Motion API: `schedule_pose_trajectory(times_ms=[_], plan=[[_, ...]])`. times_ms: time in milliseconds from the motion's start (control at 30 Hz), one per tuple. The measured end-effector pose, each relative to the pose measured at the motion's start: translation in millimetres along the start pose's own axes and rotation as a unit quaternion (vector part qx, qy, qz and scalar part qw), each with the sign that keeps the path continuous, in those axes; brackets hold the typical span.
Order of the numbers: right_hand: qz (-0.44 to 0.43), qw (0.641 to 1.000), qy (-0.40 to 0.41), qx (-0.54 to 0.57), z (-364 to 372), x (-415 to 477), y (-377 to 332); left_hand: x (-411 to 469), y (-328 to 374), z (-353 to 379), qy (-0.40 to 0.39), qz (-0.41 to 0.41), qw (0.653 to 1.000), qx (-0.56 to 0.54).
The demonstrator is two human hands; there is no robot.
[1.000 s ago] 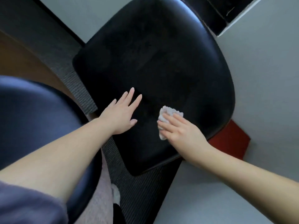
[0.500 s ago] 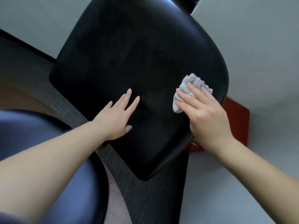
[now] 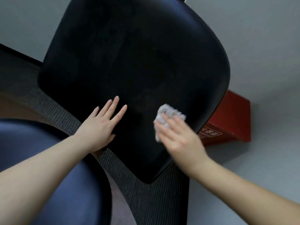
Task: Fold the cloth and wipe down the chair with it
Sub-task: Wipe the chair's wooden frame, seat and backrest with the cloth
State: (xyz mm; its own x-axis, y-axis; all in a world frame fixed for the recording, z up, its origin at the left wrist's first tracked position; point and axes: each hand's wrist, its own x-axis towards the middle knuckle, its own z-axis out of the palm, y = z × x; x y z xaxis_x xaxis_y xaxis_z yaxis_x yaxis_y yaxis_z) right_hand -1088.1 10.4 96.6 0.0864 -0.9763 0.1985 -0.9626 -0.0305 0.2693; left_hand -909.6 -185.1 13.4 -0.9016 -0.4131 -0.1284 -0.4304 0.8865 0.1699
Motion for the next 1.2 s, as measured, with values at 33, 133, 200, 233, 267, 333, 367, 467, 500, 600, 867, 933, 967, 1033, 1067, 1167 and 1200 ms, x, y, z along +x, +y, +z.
schedule_pose_trajectory(times_ms=[33,133,200,233,267,333,367,467,500,600,867,933,967,1033,1067,1167,1200], plan=[[-0.034,0.999,-0.032,0.011,15.4,-3.5,-17.7,-4.7,-5.6,6.7,-0.012,-0.009,1.0,0.001],[-0.041,0.993,-0.096,0.06,25.3,18.4,-24.4,-12.5,-17.4,18.4,-0.044,-0.02,0.999,0.004],[0.019,0.995,-0.069,0.068,14.2,52.8,0.4,-13.9,-21.2,23.1,-0.052,-0.016,0.999,0.0],[0.049,0.998,-0.032,0.026,7.6,70.5,14.9,-13.9,-22.1,25.0,-0.046,-0.014,0.999,-0.008],[0.068,0.997,0.002,-0.019,3.6,84.5,25.0,-13.2,-23.3,27.1,-0.035,-0.01,0.999,-0.012],[0.066,0.994,0.032,-0.076,12.4,94.2,17.6,-14.1,-29.6,33.9,-0.007,0.005,1.0,-0.003],[0.05,0.995,0.028,-0.08,27.1,86.3,1.8,-15.1,-33.3,37.8,0.003,0.015,1.0,0.005],[-0.043,0.996,-0.07,-0.027,69.0,43.3,-57.3,-16.1,-44.6,47.3,0.031,0.041,0.998,0.032],[-0.078,0.991,-0.107,-0.018,72.2,35.6,-66.4,-16.0,-47.4,49.2,0.039,0.05,0.997,0.039],[-0.081,0.991,-0.105,-0.022,55.4,60.8,-52.0,-17.5,-54.0,56.9,0.056,0.054,0.995,0.057],[-0.025,0.999,0.005,-0.028,88.9,63.4,-71.5,-32.1,-64.8,88.6,0.052,0.046,0.996,0.064],[-0.097,0.993,-0.073,-0.007,118.5,40.0,-104.8,-34.9,-69.8,95.2,0.047,0.044,0.996,0.068],[-0.129,0.985,-0.115,-0.003,126.7,33.8,-115.3,-35.7,-70.9,96.8,0.043,0.041,0.996,0.068],[-0.159,0.977,-0.145,-0.002,131.9,38.1,-118.8,-35.6,-71.3,98.2,0.041,0.038,0.996,0.071],[-0.155,0.978,-0.137,-0.008,128.4,48.1,-112.3,-35.6,-71.5,98.9,0.041,0.039,0.995,0.077],[-0.1,0.991,-0.086,-0.025,107.2,87.9,-82.2,-37.3,-77.6,103.6,0.043,0.042,0.994,0.095],[-0.089,0.994,-0.064,-0.022,104.6,93.5,-77.6,-37.8,-80.7,105.9,0.037,0.041,0.993,0.102]])
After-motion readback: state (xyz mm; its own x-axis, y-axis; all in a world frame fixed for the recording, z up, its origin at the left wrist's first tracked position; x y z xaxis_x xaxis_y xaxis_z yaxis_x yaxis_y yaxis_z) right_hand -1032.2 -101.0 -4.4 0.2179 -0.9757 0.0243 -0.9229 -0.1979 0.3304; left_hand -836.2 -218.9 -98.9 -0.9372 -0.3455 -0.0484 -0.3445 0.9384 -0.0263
